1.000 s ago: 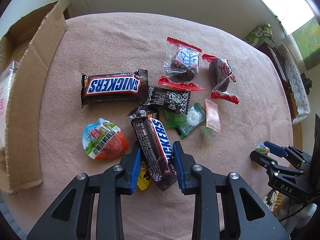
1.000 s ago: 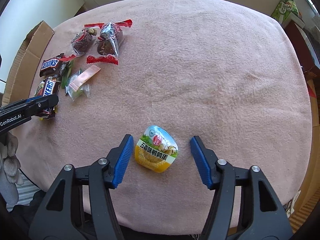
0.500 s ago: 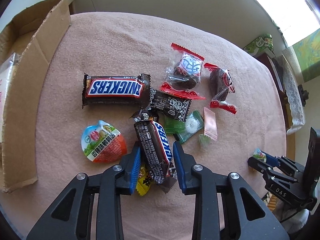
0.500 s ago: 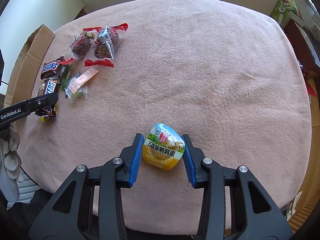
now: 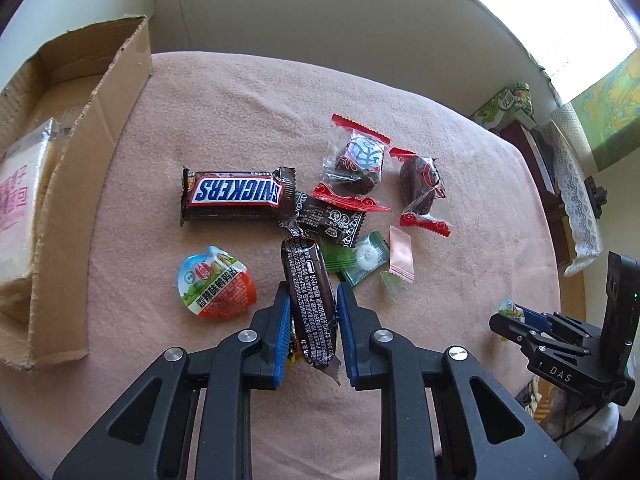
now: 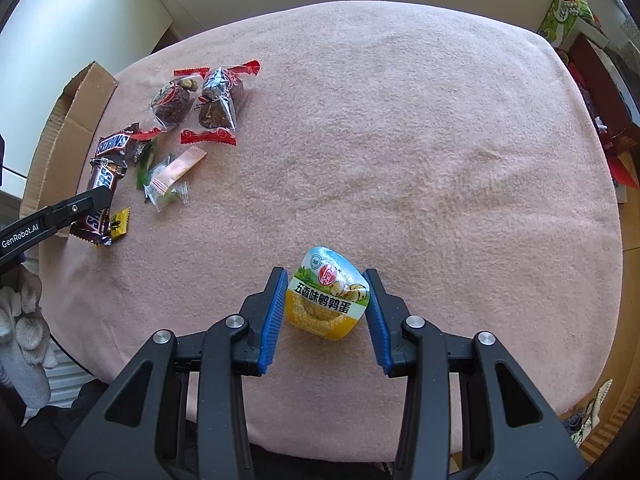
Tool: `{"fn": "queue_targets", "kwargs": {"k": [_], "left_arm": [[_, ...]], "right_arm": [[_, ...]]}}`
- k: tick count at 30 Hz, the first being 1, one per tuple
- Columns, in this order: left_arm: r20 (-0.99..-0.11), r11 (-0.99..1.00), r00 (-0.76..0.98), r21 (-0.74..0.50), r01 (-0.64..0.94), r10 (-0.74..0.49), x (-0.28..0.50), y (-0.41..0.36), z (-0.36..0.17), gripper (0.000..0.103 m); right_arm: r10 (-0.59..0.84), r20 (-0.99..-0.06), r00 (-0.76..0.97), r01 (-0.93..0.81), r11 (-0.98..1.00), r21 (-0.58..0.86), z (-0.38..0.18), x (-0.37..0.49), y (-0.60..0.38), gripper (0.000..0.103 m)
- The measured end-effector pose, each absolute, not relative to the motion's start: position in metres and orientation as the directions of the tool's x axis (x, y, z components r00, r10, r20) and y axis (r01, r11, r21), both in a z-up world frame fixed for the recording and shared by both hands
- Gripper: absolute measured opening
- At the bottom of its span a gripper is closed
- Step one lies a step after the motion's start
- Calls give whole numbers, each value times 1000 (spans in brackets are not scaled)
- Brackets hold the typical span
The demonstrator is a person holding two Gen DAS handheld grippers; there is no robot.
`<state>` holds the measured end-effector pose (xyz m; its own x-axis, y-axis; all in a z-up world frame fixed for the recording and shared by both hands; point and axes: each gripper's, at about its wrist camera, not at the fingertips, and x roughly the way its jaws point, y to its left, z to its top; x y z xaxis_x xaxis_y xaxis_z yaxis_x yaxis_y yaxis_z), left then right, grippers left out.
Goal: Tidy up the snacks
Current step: 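Lift both held snacks and carry them toward the cardboard box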
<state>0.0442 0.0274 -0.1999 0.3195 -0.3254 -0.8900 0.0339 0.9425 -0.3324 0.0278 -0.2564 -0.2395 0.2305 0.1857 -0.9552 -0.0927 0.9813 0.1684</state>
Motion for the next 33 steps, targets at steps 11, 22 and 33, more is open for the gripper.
{"fn": "queue_targets", "kwargs": {"k": [11, 22, 33], "left_arm": [[-851, 927, 395, -374, 5, -345, 29, 53, -168, 20], [-816, 919, 487, -389, -64, -311, 26, 84, -143, 20], [-809, 908, 548, -370, -194, -212, 9, 146, -135, 20]], "right_arm": [[244, -923, 297, -160, 966, 204, -198, 40, -233, 40], [338, -883, 327, -313, 920, 236, -160, 67, -160, 40], [398, -862, 314, -481, 849, 217, -140, 95, -77, 40]]}}
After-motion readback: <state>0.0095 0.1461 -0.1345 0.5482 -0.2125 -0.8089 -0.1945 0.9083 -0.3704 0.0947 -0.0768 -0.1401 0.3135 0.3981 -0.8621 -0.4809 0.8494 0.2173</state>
